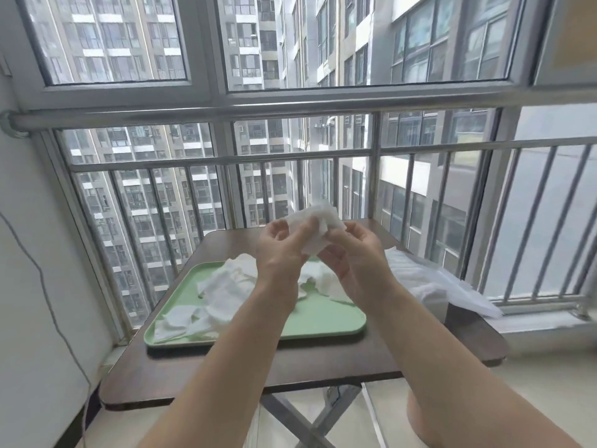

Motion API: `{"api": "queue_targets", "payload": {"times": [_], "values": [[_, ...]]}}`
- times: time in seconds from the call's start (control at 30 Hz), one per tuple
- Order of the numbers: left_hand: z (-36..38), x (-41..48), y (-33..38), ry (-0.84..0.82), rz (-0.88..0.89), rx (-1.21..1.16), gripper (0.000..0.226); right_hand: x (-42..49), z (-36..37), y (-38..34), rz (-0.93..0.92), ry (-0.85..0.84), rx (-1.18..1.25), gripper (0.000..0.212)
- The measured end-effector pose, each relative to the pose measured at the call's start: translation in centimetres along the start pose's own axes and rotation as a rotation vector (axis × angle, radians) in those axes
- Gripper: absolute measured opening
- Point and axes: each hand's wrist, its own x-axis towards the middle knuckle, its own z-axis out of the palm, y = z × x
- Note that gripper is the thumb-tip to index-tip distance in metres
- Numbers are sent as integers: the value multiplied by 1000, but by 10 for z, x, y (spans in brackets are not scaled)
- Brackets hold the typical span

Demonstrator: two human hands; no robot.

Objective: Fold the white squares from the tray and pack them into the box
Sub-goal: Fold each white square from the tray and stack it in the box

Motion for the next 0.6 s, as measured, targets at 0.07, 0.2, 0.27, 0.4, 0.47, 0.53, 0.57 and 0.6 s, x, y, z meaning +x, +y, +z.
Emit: {"api": "queue_targets", "payload": {"times": [0.07,0.2,0.27,0.4,0.47,0.53,0.57,0.6], "values": [[13,1,-5,-5,7,-10,53,0,-12,-17,23,-18,-49,30],[37,7,-16,4,161,183,52,9,-37,-58,120,-67,-322,41],[50,12,-25,-36,209,250,55,18,-52,-73,172,-71,-547,56],[62,27,-37,-143,138,279,53,35,-75,-98,190,-107,-744,36],[60,39,-45,-191,59,280,58,45,-88,-111,254,-132,-766,37],[56,51,-57,-187,77,450,47,60,-100,-117,308,-142,-811,43],[53,56,-63,-202,88,568,35,68,-104,-117,327,-141,-837,44],[51,61,-69,-234,78,690,25,76,-108,-114,347,-143,-856,43]]}}
